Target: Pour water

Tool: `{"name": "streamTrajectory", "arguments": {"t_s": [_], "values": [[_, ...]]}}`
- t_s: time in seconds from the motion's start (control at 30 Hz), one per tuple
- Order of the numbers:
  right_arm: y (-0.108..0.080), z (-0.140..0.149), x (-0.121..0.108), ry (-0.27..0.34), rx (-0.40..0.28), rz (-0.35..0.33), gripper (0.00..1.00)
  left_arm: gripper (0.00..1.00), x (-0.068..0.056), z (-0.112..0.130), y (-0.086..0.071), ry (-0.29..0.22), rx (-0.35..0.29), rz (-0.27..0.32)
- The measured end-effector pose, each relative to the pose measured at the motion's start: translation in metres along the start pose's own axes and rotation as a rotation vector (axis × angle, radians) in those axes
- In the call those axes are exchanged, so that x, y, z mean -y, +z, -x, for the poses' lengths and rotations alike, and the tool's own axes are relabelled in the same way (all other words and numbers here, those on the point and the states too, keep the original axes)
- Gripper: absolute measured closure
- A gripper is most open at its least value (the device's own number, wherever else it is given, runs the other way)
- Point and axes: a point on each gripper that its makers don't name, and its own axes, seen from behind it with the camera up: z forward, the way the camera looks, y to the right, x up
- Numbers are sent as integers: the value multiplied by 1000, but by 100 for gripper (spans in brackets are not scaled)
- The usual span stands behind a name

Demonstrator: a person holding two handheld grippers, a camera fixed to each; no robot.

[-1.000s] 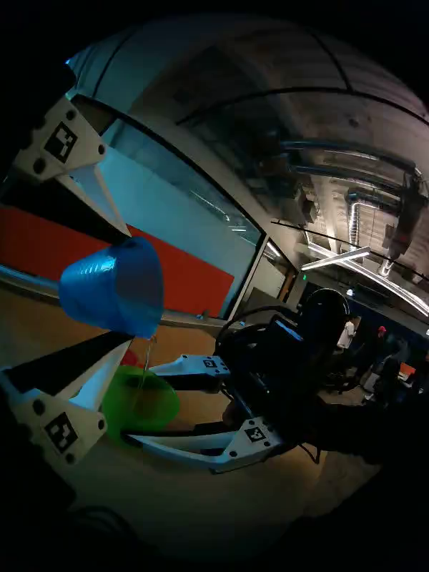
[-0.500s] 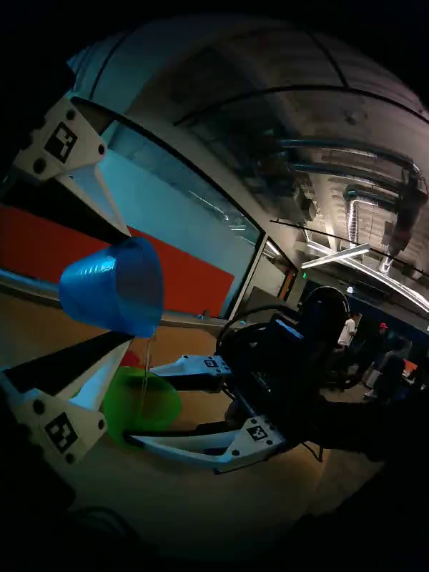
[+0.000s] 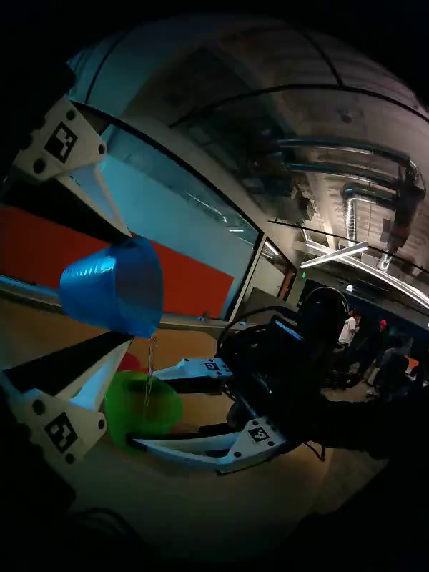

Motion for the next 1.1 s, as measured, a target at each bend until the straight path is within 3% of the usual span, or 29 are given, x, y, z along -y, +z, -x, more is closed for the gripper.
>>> {"name": "streamTrajectory", "arguments": {"t_s": [1.1], "values": [[-1, 0, 0, -1, 0, -3, 10, 16, -1, -2, 1, 45, 0, 1]]}}
